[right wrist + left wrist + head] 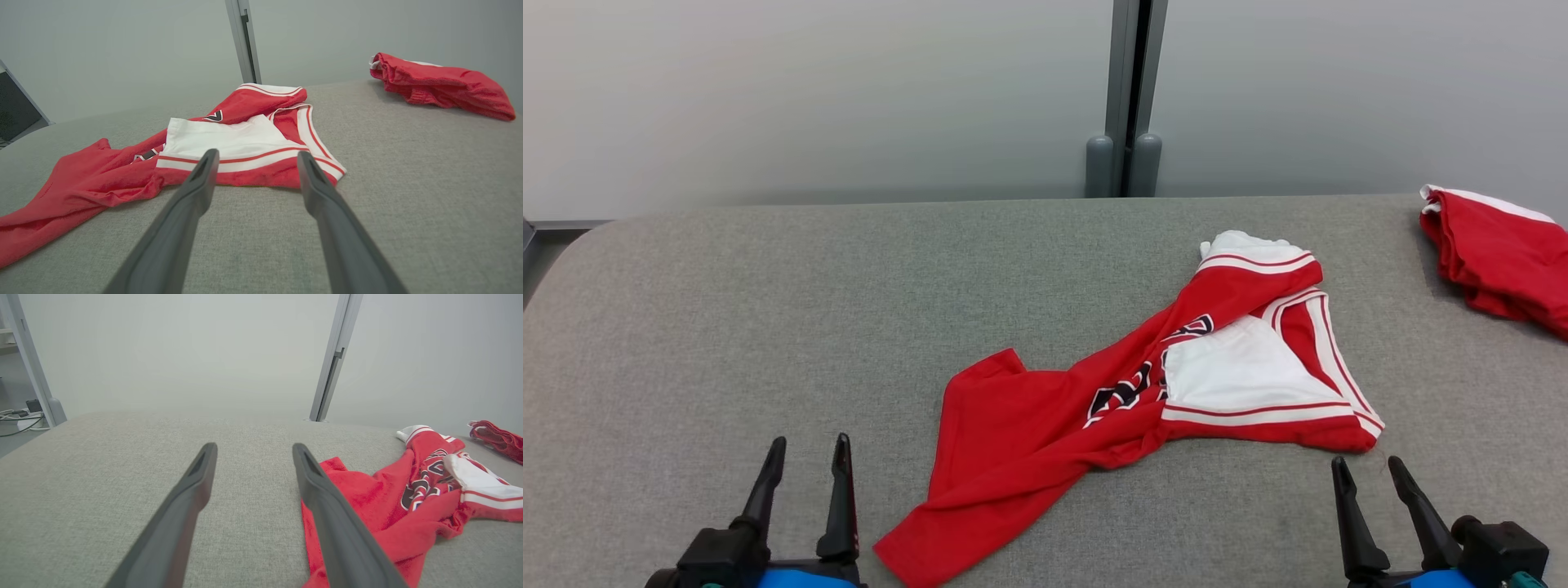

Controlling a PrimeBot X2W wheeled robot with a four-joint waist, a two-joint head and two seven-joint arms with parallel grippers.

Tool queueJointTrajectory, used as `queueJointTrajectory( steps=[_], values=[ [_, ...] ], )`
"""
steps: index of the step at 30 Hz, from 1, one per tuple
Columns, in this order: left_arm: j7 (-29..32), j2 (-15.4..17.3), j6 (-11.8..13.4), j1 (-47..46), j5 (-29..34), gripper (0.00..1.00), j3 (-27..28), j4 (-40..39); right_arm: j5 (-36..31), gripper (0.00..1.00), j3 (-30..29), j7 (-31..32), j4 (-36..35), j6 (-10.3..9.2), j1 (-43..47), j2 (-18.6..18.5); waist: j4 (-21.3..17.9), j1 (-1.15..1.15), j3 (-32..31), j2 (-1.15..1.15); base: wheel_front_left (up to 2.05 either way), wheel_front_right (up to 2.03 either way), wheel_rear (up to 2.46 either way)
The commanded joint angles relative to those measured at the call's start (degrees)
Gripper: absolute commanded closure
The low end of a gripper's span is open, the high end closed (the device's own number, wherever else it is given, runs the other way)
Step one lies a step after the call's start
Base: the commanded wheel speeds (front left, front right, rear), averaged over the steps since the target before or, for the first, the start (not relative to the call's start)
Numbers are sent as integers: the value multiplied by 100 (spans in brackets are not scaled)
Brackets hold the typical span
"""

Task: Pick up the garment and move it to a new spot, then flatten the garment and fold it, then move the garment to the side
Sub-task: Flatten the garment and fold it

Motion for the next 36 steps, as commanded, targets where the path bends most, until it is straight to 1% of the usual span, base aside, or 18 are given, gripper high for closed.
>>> queueJointTrajectory(
  steps=[1, 5, 9, 14, 17, 22, 25, 28, 31, 36],
  values=[
    [-25, -40, 62, -1, 105, 0, 195, -151, 2, 0, -41, -16, -31, 3, 86, -10, -20, 0, -51, 0, 0, 0, 0],
    [-25, -87, 154, -23, 244, 0, 543, -341, -31, 0, -109, -16, -64, 3, 112, 17, -60, 0, -131, 0, 0, 0, 0],
    [-25, -113, 204, 78, 308, 0, 692, -364, -71, 0, -175, -16, -49, 3, 159, 32, -84, 0, -178, 0, 0, 0, 0],
    [-25, -129, 123, 62, 406, 0, 837, -269, -151, 0, -236, -16, -18, 3, 205, 56, -97, 0, -182, 0, 0, 0, 0],
    [-25, -143, 93, 58, 458, 0, 832, -290, -165, 0, -246, -16, 4, 3, 196, 71, -84, 0, -165, 0, 0, 0, 0],
    [-25, -147, 64, -20, 470, 0, 833, -227, -300, 0, -108, -16, 39, 3, 28, 54, -37, 0, -120, 0, 0, 0, 0],
    [-25, -152, 44, -72, 482, 0, 816, -204, -378, 0, 35, -16, 68, 3, -186, 54, -3, 0, -76, 0, 0, 0, 0],
    [-25, -155, 64, -115, 462, 0, 768, -212, -444, 0, 296, 34, 144, 3, -524, 51, 36, 0, -23, 0, 0, 0, 0],
    [-25, -155, 118, -169, 389, 0, 654, -238, -552, 0, 641, 185, 288, 3, -989, 41, 96, 0, 52, 0, 0, 0, 0],
    [-25, -154, 143, -329, 327, 0, 476, -210, -739, 0, 1007, 542, 692, 3, -1873, 80, 255, 0, 261, 0, 0, 0, 0]
  ],
)
